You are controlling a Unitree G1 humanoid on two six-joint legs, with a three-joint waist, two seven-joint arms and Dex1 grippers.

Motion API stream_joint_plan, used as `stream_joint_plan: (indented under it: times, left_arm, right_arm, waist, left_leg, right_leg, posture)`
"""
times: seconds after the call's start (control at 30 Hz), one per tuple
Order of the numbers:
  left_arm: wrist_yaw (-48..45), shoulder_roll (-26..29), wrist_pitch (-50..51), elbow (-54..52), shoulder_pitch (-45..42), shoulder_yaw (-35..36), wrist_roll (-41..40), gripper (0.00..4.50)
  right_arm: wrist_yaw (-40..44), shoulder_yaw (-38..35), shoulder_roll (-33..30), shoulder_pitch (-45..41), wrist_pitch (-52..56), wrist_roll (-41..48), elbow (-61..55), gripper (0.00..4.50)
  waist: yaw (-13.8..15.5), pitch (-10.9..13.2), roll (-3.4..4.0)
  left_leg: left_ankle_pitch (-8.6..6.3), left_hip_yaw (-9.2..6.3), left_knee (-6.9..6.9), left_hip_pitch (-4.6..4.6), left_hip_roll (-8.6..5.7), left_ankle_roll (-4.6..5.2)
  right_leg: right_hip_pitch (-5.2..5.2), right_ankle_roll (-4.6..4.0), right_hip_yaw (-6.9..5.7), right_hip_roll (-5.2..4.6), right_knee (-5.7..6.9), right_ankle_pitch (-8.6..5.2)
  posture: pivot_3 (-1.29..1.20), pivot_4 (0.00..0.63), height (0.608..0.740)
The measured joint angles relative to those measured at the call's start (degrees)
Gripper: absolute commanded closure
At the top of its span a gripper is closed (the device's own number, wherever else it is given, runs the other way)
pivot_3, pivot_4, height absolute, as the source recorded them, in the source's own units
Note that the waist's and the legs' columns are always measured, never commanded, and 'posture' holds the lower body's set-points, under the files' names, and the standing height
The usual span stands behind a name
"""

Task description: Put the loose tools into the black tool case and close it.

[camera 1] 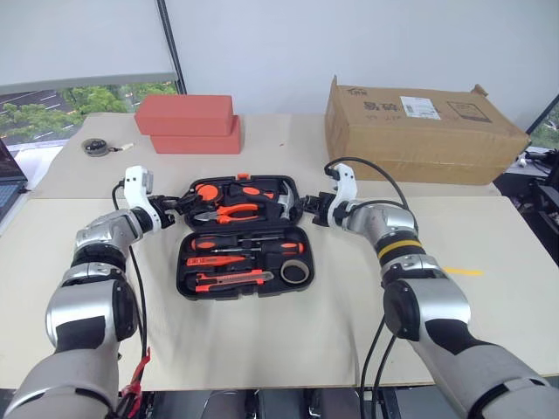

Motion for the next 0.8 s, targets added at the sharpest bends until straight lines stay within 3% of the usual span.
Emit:
stream_joint_plan:
  times: [0.1,0.2,0.5,0.53,0.57,0.8]
  left_arm:
    - [-0.2,-0.2,0.2,0.0,0.0,0.2,0.0,0.00]
    - [-1.3,-0.5,0.3,0.0,0.0,0.2,0.1,0.67]
    - [-6.2,0.2,1.1,0.0,1.3,0.3,0.1,3.99]
    - [-6.6,0.3,1.6,0.0,1.4,0.6,0.0,4.09]
    - [-6.9,0.5,2.0,0.0,1.4,0.8,-0.1,4.49]
    - [-8.9,1.0,4.2,-0.7,1.7,1.7,-0.2,4.49]
  right_arm:
    - [0.0,0.2,0.0,0.0,0.1,0.0,-0.2,4.48]
    - [0.0,0.4,-0.1,0.0,0.4,0.0,-0.4,4.50]
    - [-0.1,0.8,-0.5,0.2,0.4,-0.1,-1.0,4.50]
    - [-0.1,0.8,-0.6,0.2,0.4,-0.1,-1.0,4.50]
    - [-0.1,0.7,-0.6,0.2,0.4,-0.1,-1.2,4.50]
    - [0.0,0.8,-0.7,1.2,0.9,0.0,-3.5,4.50]
  waist:
    - [0.0,0.0,0.00]
    - [0.0,0.0,0.00]
    - [0.0,0.0,0.00]
    - [0.1,0.0,0.00]
    - [0.1,0.0,0.00]
    - [0.1,0.0,0.00]
  left_leg:
    - [0.00,0.01,0.00,0.00,0.00,0.00]
    - [0.00,0.01,0.00,0.00,0.00,0.00]
    - [0.00,0.01,0.00,-0.01,-0.05,0.00]
    - [0.00,0.00,0.00,-0.01,-0.05,0.00]
    - [0.00,0.00,0.00,0.00,-0.06,0.00]
    - [0.00,0.00,0.00,0.01,-0.06,0.00]
  right_leg:
    - [0.00,0.00,0.01,0.00,0.00,0.00]
    - [0.00,0.00,0.00,0.00,0.00,0.00]
    - [0.00,0.00,-0.01,-0.04,0.01,0.00]
    - [-0.01,0.00,-0.01,-0.05,0.00,0.00]
    - [0.00,0.00,-0.01,-0.06,0.01,0.00]
    - [0.00,0.00,0.00,-0.07,0.04,0.00]
  posture:
    - [0.00,0.150,0.712]
    - [0.00,0.150,0.712]
    - [0.00,0.150,0.712]
    - [0.00,0.150,0.712]
    - [0.00,0.150,0.712]
    - [0.00,0.150,0.712]
